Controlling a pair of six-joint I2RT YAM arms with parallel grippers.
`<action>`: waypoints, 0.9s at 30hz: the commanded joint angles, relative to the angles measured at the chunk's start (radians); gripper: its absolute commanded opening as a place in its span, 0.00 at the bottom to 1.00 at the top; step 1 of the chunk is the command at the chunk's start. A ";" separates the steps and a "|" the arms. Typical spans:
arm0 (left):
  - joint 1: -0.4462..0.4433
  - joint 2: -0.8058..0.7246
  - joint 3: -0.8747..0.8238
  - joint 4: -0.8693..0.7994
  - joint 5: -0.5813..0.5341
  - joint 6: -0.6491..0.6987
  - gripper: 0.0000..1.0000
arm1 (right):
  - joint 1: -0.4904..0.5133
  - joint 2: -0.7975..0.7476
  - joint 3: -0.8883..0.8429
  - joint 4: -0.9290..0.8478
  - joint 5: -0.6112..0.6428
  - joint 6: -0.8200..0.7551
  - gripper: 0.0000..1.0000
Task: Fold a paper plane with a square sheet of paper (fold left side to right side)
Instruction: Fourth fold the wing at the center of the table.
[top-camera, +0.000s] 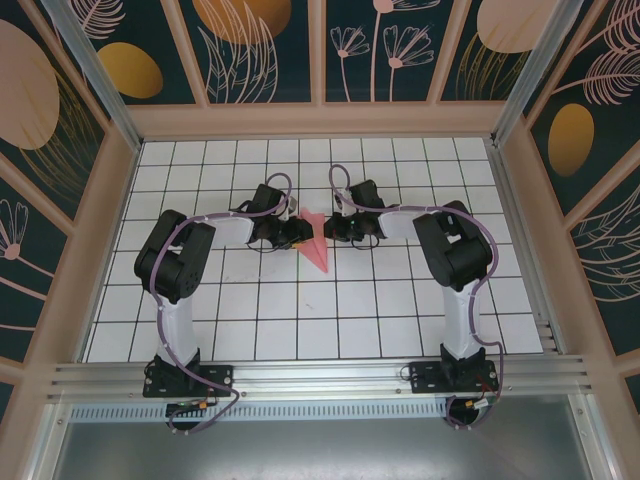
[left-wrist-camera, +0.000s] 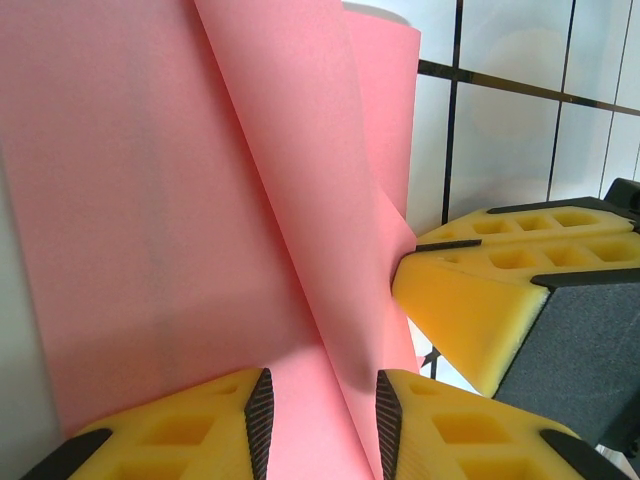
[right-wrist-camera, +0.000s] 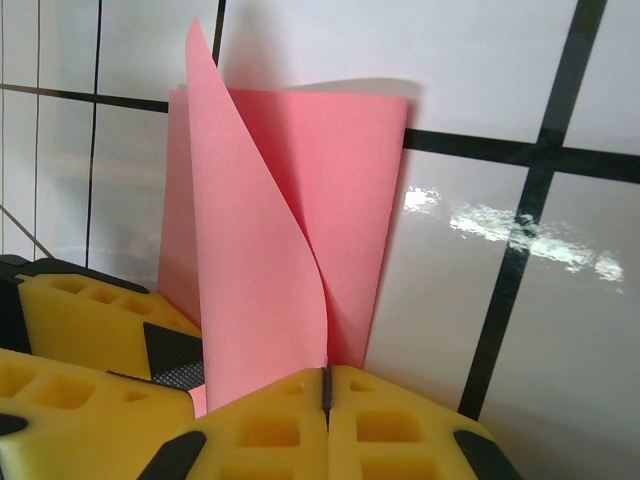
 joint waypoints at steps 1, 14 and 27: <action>-0.001 0.025 -0.005 -0.051 -0.078 0.030 0.37 | 0.012 -0.001 -0.044 -0.066 0.057 -0.001 0.07; -0.001 0.035 -0.010 -0.048 -0.084 0.029 0.37 | 0.023 -0.032 -0.060 -0.053 0.055 0.012 0.07; -0.001 0.041 -0.007 -0.048 -0.081 0.029 0.37 | 0.027 -0.046 -0.069 -0.051 0.060 0.019 0.07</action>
